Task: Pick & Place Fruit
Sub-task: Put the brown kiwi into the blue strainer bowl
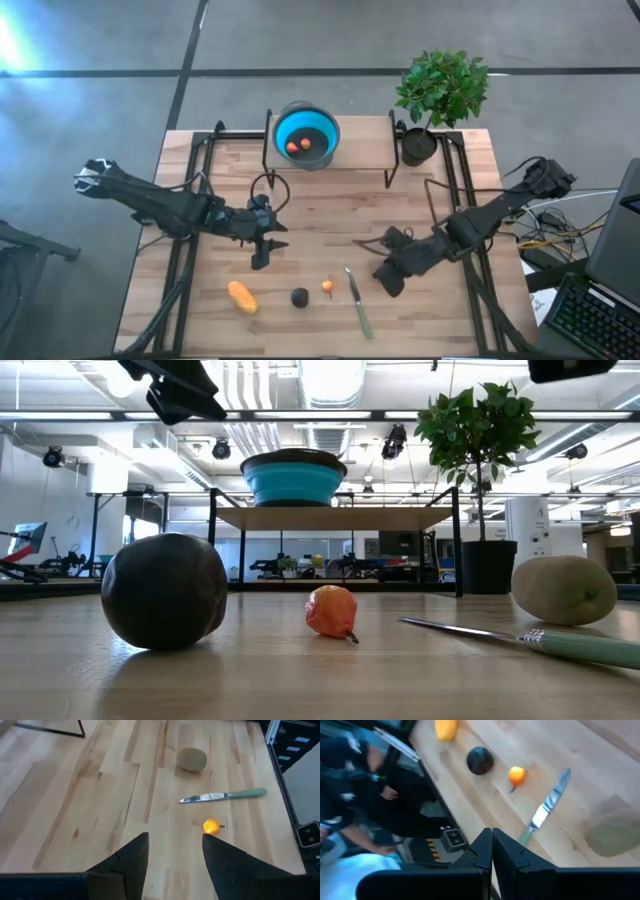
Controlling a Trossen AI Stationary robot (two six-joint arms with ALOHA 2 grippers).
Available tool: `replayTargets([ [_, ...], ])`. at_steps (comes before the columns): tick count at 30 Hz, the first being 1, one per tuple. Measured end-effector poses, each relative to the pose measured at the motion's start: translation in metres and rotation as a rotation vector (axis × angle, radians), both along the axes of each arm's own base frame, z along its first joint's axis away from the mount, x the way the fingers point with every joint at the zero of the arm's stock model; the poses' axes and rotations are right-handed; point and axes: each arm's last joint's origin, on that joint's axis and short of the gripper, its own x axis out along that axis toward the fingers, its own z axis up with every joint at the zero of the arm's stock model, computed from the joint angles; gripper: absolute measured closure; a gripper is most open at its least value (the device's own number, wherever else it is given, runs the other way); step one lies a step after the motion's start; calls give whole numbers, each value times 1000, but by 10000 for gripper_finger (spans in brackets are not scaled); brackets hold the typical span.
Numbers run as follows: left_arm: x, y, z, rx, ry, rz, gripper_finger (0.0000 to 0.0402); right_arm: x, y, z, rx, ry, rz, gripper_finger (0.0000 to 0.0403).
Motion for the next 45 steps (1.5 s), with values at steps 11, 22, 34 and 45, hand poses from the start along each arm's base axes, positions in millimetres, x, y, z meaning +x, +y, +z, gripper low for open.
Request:
replayTargets([
  [11, 0, 0, 1, 3, -3, -1, 211, 23, 18, 10, -129, 242, 3, 394],
  [22, 0, 1, 1, 15, -7, 17, 211, 27, 28, -24, -229, 577, -51, 394],
  [34, 0, 1, 1, 15, -12, 18, 211, 25, 28, -53, -222, 705, -67, 320],
  [45, 0, 1, 1, 21, -13, 16, 211, 22, 22, -85, -186, 735, -187, 179],
])
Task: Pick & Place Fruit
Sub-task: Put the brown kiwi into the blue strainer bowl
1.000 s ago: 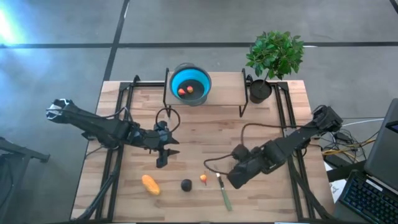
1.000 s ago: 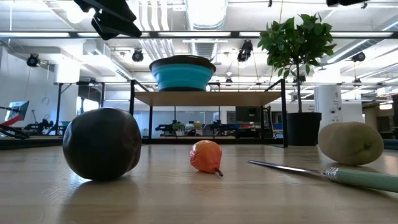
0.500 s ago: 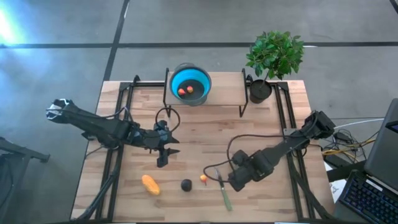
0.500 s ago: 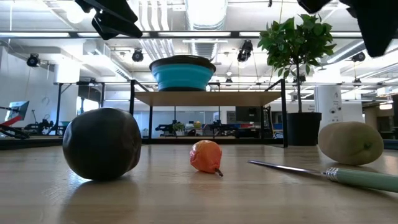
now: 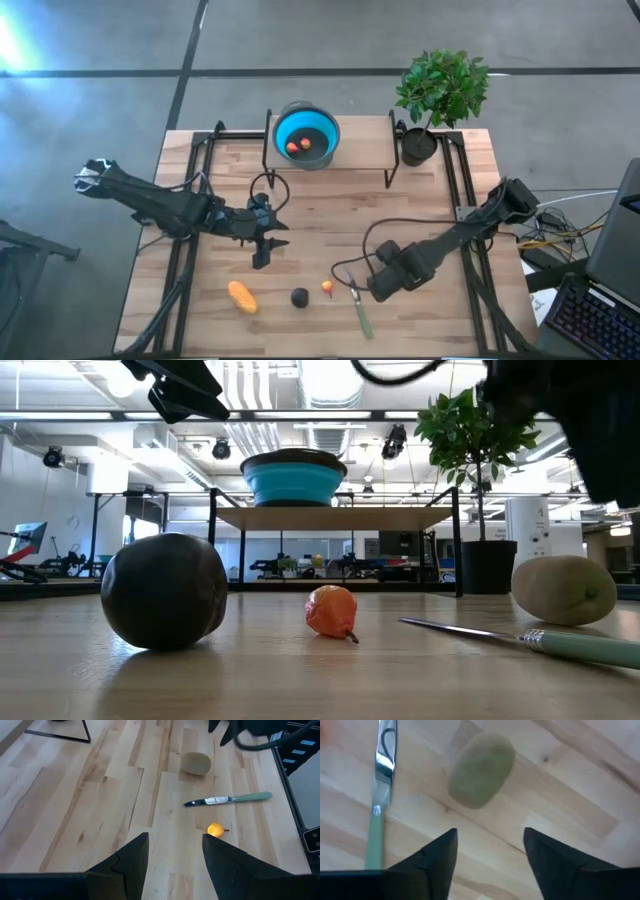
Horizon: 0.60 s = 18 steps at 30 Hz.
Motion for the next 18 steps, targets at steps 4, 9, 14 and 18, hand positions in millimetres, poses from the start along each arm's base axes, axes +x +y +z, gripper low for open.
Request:
replayTargets([
  [4, 0, 0, 0, 6, 1, -4, 211, 5, 0, -13, 40, -69, -18, 148],
  [9, 0, 0, 0, 7, 1, -5, 211, 7, -1, -23, 66, -106, -72, 117],
  [14, 0, 0, 0, 13, 0, -9, 211, 5, -2, -28, 54, -93, -94, 87],
  [18, 0, 0, 0, 15, 0, -6, 211, 4, -5, -35, 16, -119, -105, 63],
])
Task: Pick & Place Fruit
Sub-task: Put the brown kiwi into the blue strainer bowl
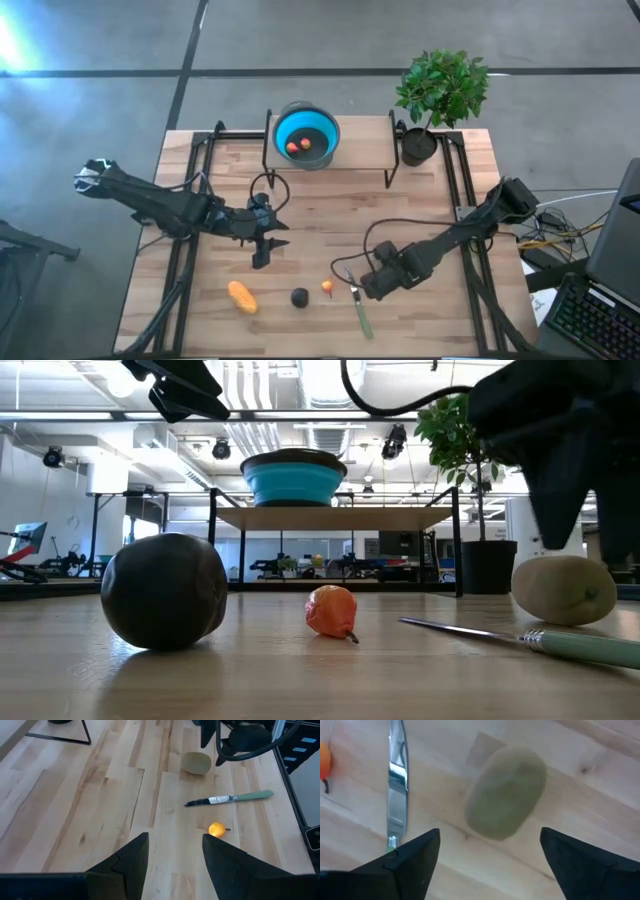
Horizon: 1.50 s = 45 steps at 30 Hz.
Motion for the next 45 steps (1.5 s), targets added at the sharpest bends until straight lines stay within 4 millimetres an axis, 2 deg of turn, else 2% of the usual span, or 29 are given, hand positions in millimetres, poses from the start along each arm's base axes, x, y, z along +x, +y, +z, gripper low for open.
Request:
replayTargets([
  [7, 0, 0, 0, 0, 0, 0, 211, 2, -6, -13, 15, -39, -15, 35],
  [13, 0, 0, 0, 1, 0, 1, 211, -3, -13, -23, -3, -8, -27, 35],
  [21, 0, 1, 0, 9, -3, 14, 211, -3, -19, -33, -40, -60, -52, 37],
  [25, 0, 1, 0, 9, -3, 14, 211, -2, -21, -35, -30, -66, -60, 67],
  [32, 0, 1, 0, 13, -3, 13, 211, -1, -20, -34, -25, -69, -60, 166],
  [35, 0, 1, 0, 14, -3, 12, 211, -1, -20, -34, -24, -68, -60, 196],
  [40, 0, 1, 0, 12, -2, 14, 211, -2, -20, -31, -11, -73, -41, 199],
  [45, 0, 1, 0, -2, 0, 25, 211, 1, -19, -17, -5, -120, 0, 195],
])
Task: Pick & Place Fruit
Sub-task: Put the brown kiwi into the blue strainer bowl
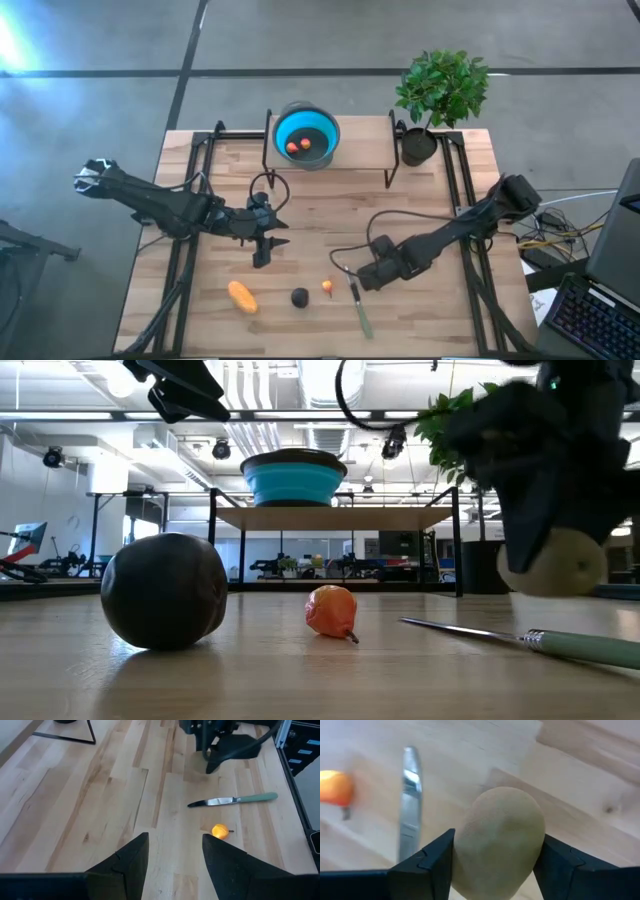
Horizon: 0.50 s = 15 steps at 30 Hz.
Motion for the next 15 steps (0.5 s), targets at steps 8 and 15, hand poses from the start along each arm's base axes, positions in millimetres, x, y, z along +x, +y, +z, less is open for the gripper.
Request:
replayTargets([
  [8, 0, 0, 0, -28, 5, 21, 211, 16, 4, 30, -35, -119, 103, 196],
  [15, -1, 2, -2, -47, 16, 54, 211, 35, -2, 60, -87, -224, 178, 196],
])
